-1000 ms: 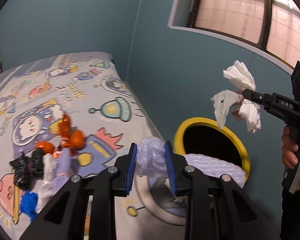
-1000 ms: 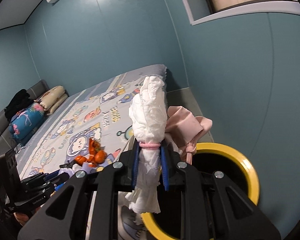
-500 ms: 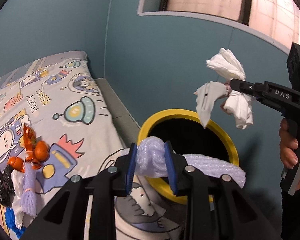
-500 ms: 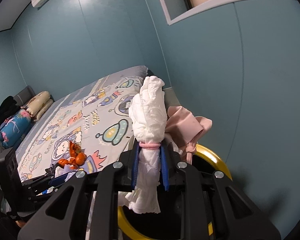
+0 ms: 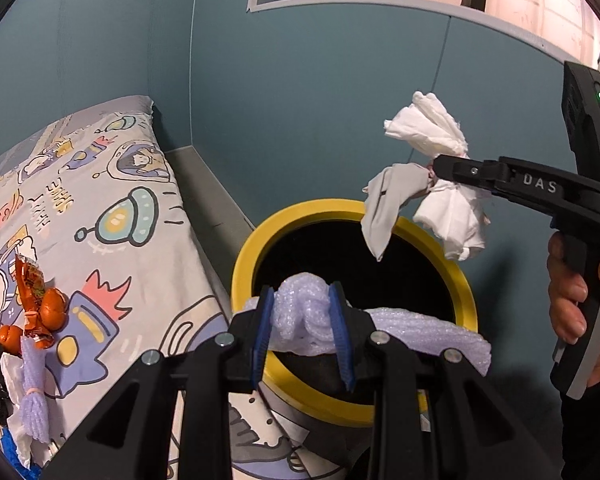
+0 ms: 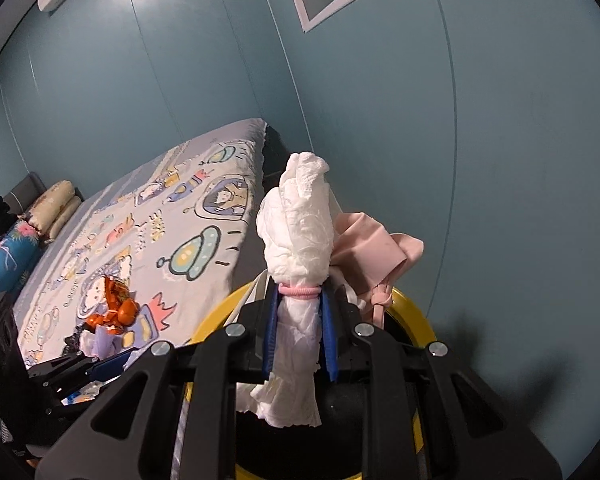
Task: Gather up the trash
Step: 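Open both tools to drop the mesh sleeve and tissue into the bin, then move both tools back over the trash pile on the bed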
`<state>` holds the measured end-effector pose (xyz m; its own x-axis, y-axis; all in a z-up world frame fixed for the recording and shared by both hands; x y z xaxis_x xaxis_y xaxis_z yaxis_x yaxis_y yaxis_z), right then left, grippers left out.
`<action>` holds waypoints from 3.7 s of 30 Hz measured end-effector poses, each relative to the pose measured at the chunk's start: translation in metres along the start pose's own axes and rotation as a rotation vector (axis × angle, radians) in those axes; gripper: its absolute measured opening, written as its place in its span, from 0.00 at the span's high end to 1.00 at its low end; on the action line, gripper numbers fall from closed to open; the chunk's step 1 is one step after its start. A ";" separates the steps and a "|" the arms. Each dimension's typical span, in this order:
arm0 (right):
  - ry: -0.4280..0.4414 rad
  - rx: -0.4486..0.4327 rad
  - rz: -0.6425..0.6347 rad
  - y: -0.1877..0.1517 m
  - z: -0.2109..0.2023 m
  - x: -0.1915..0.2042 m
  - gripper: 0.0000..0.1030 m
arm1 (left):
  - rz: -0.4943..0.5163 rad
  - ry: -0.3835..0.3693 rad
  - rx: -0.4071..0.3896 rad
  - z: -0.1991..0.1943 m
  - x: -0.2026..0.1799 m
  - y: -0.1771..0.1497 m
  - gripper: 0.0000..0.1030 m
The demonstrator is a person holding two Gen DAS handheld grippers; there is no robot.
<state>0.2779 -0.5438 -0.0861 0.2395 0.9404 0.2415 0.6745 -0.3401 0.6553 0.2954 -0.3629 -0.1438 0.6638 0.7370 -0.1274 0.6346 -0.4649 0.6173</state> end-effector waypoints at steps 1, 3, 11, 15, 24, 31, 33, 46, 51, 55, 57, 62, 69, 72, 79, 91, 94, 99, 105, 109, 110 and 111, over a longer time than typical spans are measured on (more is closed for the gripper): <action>0.000 0.007 0.001 -0.001 0.003 -0.001 0.82 | 0.000 -0.002 0.003 0.002 0.000 -0.001 0.74; 0.001 0.021 0.006 -0.003 0.008 -0.002 0.82 | 0.001 -0.003 0.013 0.007 -0.001 -0.002 0.73; 0.006 0.094 0.017 -0.016 0.033 -0.002 0.82 | -0.014 -0.008 0.036 0.027 -0.002 -0.005 0.71; 0.015 0.108 0.014 -0.017 0.038 0.001 0.82 | -0.016 -0.012 0.044 0.034 -0.003 -0.005 0.69; 0.032 0.125 0.065 -0.016 0.039 -0.010 0.73 | -0.043 -0.041 0.031 0.034 -0.004 -0.005 0.48; 0.035 0.109 0.089 -0.014 0.031 -0.012 0.69 | -0.052 -0.052 0.018 0.026 -0.006 -0.004 0.30; 0.033 0.101 0.092 -0.013 0.028 -0.012 0.69 | -0.053 -0.046 0.012 0.022 -0.004 -0.004 0.28; 0.042 0.049 0.065 -0.006 -0.001 0.009 0.65 | -0.119 0.000 -0.040 -0.013 0.028 0.000 0.21; 0.051 0.034 0.038 -0.002 -0.011 0.025 0.63 | -0.153 0.043 -0.077 -0.035 0.052 0.001 0.17; 0.068 0.026 0.011 -0.002 -0.016 0.043 0.59 | -0.181 0.078 -0.099 -0.053 0.074 -0.001 0.15; 0.079 0.023 -0.004 -0.003 -0.018 0.053 0.57 | -0.195 0.099 -0.109 -0.062 0.087 -0.003 0.14; 0.100 0.022 -0.047 -0.004 -0.020 0.080 0.56 | -0.239 0.150 -0.131 -0.085 0.120 -0.009 0.13; 0.132 0.020 -0.098 -0.006 -0.022 0.113 0.53 | -0.307 0.226 -0.163 -0.119 0.169 -0.020 0.12; 0.150 0.021 -0.122 -0.009 -0.021 0.129 0.53 | -0.330 0.247 -0.168 -0.129 0.185 -0.026 0.11; 0.185 0.042 -0.173 -0.021 -0.018 0.164 0.52 | -0.385 0.312 -0.174 -0.155 0.227 -0.047 0.10; 0.228 0.088 -0.262 -0.046 -0.007 0.218 0.51 | -0.473 0.389 -0.160 -0.179 0.282 -0.086 0.09; 0.241 0.102 -0.279 -0.053 -0.003 0.230 0.51 | -0.501 0.401 -0.147 -0.179 0.296 -0.097 0.09; 0.267 0.131 -0.302 -0.067 0.004 0.247 0.49 | -0.546 0.429 -0.124 -0.179 0.320 -0.117 0.09; 0.296 0.178 -0.328 -0.087 0.017 0.271 0.48 | -0.590 0.453 -0.095 -0.174 0.344 -0.138 0.09; 0.312 0.210 -0.358 -0.101 0.024 0.286 0.48 | -0.617 0.462 -0.076 -0.169 0.358 -0.150 0.09; 0.317 0.217 -0.363 -0.105 0.026 0.289 0.48 | -0.623 0.463 -0.073 -0.169 0.360 -0.153 0.09; 0.322 0.228 -0.369 -0.109 0.028 0.293 0.48 | -0.627 0.463 -0.071 -0.167 0.363 -0.155 0.09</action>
<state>0.2945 -0.2307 -0.1070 -0.2447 0.9354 0.2553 0.8164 0.0567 0.5747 0.3716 0.0585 -0.1557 -0.0527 0.9886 -0.1414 0.7992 0.1266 0.5876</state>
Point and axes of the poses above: each gripper's, at about its wrist camera, not at the fingertips, and z roughly the way its jaws point, x to its left, y to its top, the point moved 10 cm from there along z, roughly the way its jaws point, and after that the axes turned 9 degrees about x, right-handed, at the moved point
